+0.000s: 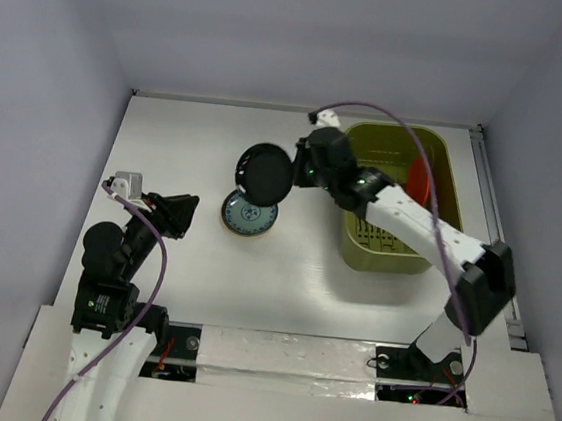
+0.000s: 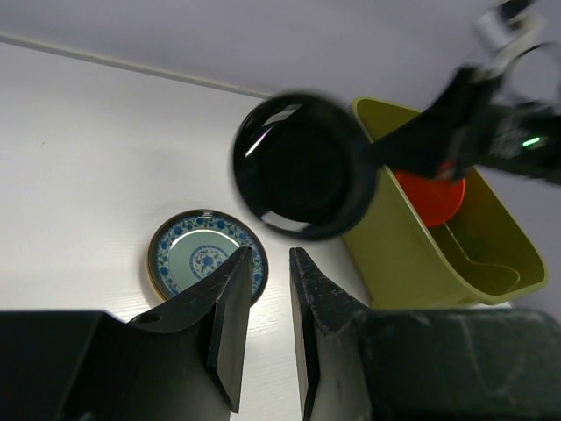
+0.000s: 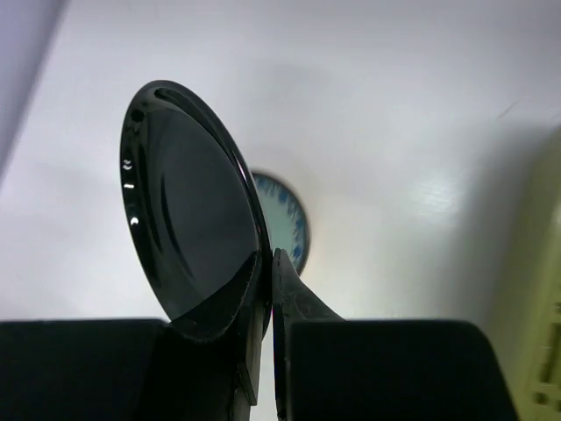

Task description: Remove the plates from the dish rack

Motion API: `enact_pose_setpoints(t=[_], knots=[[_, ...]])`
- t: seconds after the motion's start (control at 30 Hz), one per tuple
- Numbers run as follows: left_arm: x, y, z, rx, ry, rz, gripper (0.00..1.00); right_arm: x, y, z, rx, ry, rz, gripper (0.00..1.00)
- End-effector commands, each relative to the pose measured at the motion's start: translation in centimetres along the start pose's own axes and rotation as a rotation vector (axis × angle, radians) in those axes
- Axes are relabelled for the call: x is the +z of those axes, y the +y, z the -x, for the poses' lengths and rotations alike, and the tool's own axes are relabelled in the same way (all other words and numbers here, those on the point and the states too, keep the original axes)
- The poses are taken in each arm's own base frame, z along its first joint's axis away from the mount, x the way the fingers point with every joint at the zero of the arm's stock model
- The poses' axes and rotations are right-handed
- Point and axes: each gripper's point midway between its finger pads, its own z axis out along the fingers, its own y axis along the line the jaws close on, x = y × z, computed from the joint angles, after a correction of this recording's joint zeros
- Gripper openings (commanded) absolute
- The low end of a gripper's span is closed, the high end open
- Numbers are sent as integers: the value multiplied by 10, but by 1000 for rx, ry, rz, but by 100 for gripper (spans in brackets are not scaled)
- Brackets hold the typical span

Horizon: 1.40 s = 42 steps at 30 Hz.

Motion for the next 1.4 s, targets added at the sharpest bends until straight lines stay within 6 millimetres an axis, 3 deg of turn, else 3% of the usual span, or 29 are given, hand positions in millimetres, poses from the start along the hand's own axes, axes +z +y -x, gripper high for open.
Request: enact_pose_setpoints(t=[0.0,0.13,0.27,0.37,0.5,0.67,0.7,0.8,0.83,0.87,0.93,0.97,1.0,1.03,1.07,1.2,1.27,1.3,1.37], knots=[[2,-3,7,11,-26,-13,21,32,39,-17,103,9,127,0],[2,-4,7,10,-26,-15,21,58,49,-50,156,87,174,0],[2,-4,7,11,-27,-20,21,74,46,-79,186,141,169,2],[2,-5,6,11,-21,-24,21,83,40,-96,195,174,138,9],[2,-5,7,12,-24,-25,21,89,32,-113,178,228,100,27],[1,-6,9,13,-32,-26,21,85,21,-116,141,241,52,40],[1,-6,9,14,-32,-25,21,81,17,-116,130,248,33,47],[0,-6,8,15,-32,-28,21,62,4,-90,95,185,-27,49],[0,-7,8,15,-32,-30,21,46,3,-69,80,137,-29,49],[0,-7,9,16,-35,-30,21,38,-9,-55,66,87,-92,49],[-1,-8,10,16,-37,-32,21,16,-25,-35,23,38,-160,38],[-1,-7,9,18,-37,-32,21,-1,-48,-8,36,-29,-224,28],[-1,-8,10,17,-39,-35,21,-12,-66,-1,30,-37,-275,2],[-2,-8,10,18,-40,-36,21,-22,-83,10,35,-63,-316,0],[-2,-9,10,19,-43,-39,21,-41,-122,28,50,-115,-415,0],[-4,-11,12,24,-51,-47,18,-87,-220,34,56,-139,-709,0],[-5,-12,14,26,-58,-49,12,-102,-251,31,53,-127,-824,9],[-5,-13,12,23,-53,-55,10,-103,-262,25,47,-109,-857,30],[-6,-14,13,23,-56,-53,5,-106,-283,21,48,-81,-907,54]])
